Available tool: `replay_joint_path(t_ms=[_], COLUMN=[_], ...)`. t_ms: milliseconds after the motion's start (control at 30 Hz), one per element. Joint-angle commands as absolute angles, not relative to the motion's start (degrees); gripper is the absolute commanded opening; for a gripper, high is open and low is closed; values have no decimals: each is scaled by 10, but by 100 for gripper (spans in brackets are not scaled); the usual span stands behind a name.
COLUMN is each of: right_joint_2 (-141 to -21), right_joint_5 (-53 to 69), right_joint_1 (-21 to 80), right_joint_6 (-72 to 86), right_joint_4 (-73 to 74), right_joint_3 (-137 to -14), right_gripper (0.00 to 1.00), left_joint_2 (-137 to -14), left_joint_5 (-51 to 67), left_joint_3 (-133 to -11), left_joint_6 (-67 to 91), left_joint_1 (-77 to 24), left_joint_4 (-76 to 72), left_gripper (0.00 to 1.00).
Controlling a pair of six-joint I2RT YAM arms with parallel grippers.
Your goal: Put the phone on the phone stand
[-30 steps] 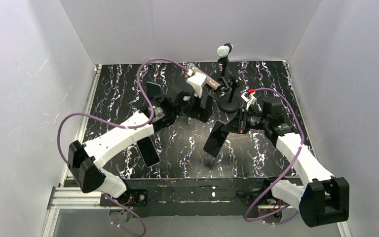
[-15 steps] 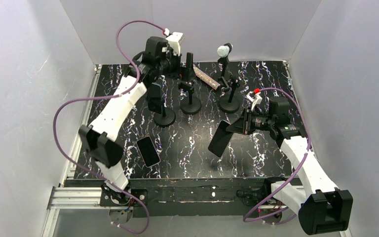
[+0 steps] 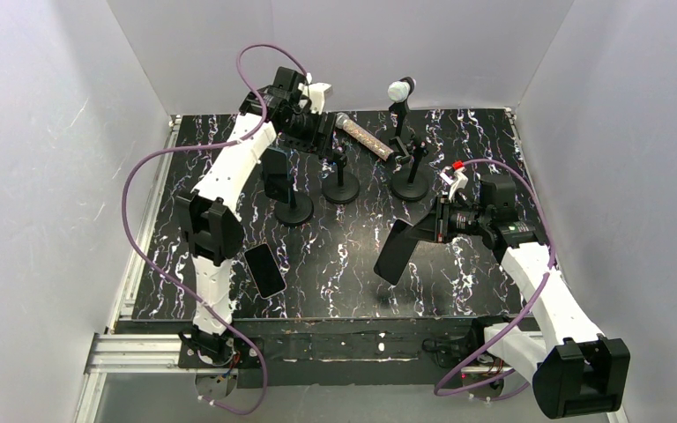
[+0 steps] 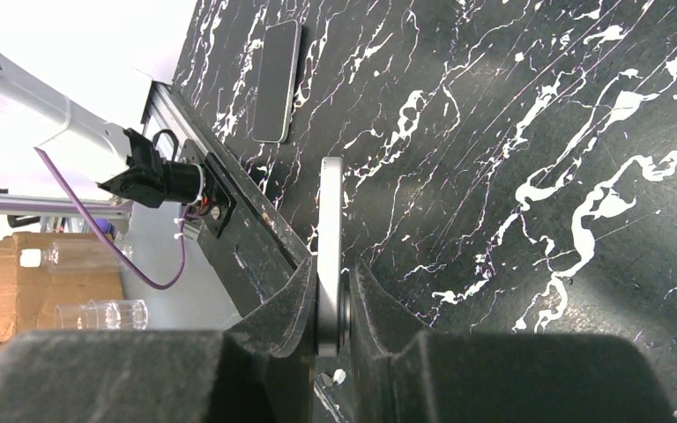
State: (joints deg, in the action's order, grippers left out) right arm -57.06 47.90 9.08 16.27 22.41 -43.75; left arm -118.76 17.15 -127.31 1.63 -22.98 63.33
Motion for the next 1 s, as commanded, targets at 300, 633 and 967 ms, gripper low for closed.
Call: replay_joint_path(t_ms=[300,633,967], right_joint_2=[-569,-569,-538], right_joint_5=[495,497,484], right_joint_1=[89,88,88], right_joint_6=[162,166,173], right_joint_4=[217,220,231], right_joint_3=[-461,-466,-479], right_gripper=[1,1,1], left_joint_2=[-1216,-1245,-1072], left_joint_5=[138,152,54], left_joint_3=[-1292,-1313,-1133], left_joint_6=[-14,-26,68], left_joint_1=[-228,-236,-372], left_joint_4=[635,620,518], left_gripper=[54,11,0])
